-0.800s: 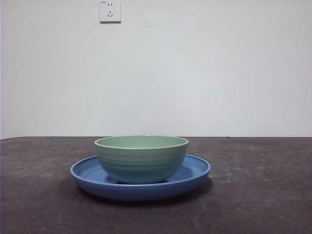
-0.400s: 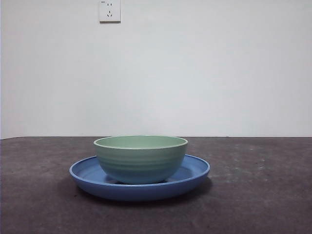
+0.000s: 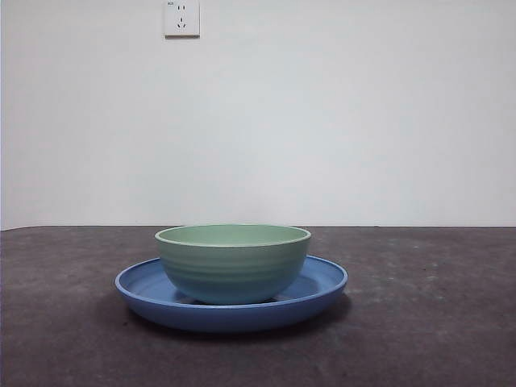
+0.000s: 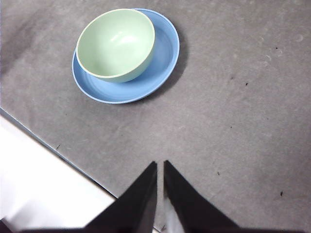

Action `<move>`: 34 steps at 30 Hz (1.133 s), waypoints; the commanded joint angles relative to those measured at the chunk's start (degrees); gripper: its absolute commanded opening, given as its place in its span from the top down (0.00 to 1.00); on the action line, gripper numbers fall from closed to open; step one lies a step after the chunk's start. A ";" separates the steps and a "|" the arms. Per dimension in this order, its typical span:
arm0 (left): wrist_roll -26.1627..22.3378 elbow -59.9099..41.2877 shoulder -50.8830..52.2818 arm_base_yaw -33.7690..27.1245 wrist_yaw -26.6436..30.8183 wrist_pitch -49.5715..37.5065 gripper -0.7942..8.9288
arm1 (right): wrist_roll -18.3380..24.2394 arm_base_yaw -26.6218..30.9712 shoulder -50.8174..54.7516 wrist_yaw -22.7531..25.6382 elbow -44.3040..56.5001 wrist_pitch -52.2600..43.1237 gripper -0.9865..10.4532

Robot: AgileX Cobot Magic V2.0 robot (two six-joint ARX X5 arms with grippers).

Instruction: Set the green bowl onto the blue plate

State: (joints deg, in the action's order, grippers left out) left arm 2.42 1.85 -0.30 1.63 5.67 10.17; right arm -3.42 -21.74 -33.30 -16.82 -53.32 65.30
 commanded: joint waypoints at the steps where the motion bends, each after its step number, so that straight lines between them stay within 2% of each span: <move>1: 0.15 -1.18 0.11 0.04 -0.13 0.44 0.86 | -0.59 -0.31 -0.22 -0.04 -0.37 -0.57 0.90; 25: 0.15 -1.16 0.11 0.04 -0.13 0.46 0.86 | -0.59 -0.33 0.37 0.00 -0.17 -0.79 0.90; 28: 0.15 -1.16 0.11 0.04 -0.13 0.46 0.86 | -0.57 1.57 2.36 0.17 0.59 -1.14 0.90; 30: 0.15 -1.16 0.11 0.04 -0.13 0.46 0.86 | 1.25 4.07 4.66 0.74 2.32 -2.84 0.90; 34: 0.15 -1.16 0.11 0.04 -0.13 0.46 0.86 | 2.60 10.36 10.67 3.58 10.58 -15.41 0.90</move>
State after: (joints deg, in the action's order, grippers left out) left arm 2.44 1.85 -0.30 1.63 5.67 10.17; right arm -1.87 -12.01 -23.05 -14.02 -44.34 53.65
